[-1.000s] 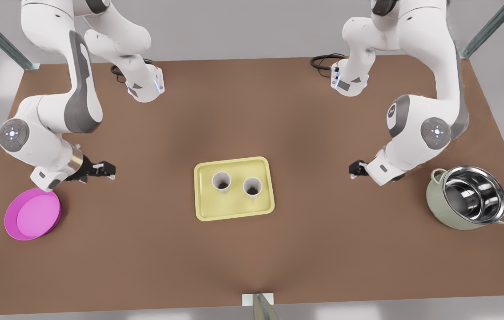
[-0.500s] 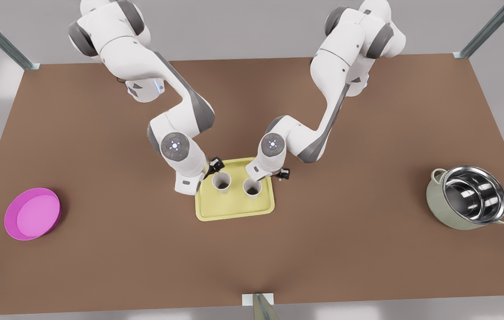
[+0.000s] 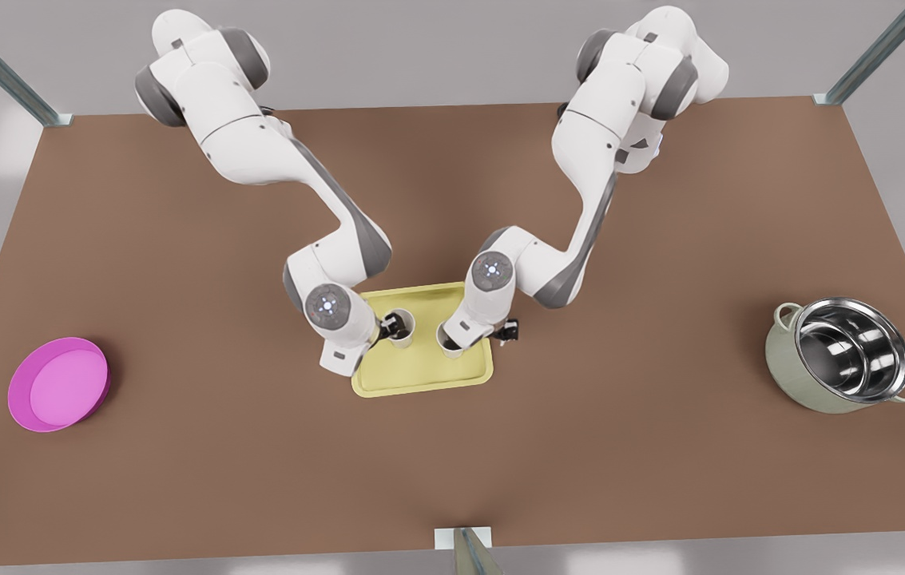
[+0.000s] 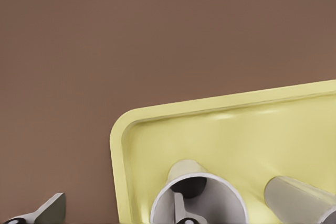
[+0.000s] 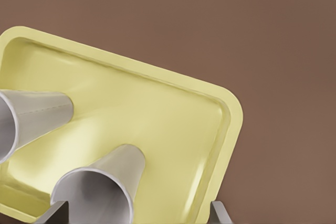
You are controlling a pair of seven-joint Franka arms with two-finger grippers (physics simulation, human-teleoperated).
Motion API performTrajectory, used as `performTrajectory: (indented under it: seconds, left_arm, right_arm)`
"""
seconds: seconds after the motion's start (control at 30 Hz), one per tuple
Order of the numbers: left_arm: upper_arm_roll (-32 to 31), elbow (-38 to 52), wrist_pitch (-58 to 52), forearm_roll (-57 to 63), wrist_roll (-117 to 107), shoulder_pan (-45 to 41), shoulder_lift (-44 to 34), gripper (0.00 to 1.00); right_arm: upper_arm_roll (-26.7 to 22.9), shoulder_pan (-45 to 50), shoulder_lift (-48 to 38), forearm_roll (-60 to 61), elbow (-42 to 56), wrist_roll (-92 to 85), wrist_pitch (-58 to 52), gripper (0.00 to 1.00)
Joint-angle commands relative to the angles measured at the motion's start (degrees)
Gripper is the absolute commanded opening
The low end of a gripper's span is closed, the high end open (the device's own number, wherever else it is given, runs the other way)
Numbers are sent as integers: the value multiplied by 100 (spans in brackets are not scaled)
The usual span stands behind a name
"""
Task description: Use the left arm to pick up the white IKEA cup from the tray and place it on the middle-left position; use the right arm to pick up the white IKEA cup from the tray and place it on the middle-right position
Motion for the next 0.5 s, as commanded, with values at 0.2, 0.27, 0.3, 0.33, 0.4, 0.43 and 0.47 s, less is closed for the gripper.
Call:
performTrajectory:
  seconds: [0.2,0.27,0.3,0.33,0.4,0.43,0.47]
  left_arm:
    - [-51,21,596,-28,-1224,-26,280,100]
    - [-51,29,605,-28,-1232,-26,298,100]
    - [-51,29,614,-37,-1232,-26,298,100]
    - [-51,29,640,-46,-1267,-26,298,100]
    - [-139,82,649,-54,-1434,-26,298,100]
    - [-200,82,649,-54,-1584,-26,298,98]
    - [-218,82,649,-54,-1654,-26,298,96]
  right_arm:
    - [46,26,87,50,-437,365,193,100]
    - [54,26,87,50,-516,357,201,100]
    - [54,26,87,50,-612,357,306,100]
    - [63,26,87,50,-656,357,360,100]
    - [63,26,87,50,-656,357,360,100]
    - [98,26,87,50,-665,357,360,100]
    - [107,26,87,50,-665,365,360,100]
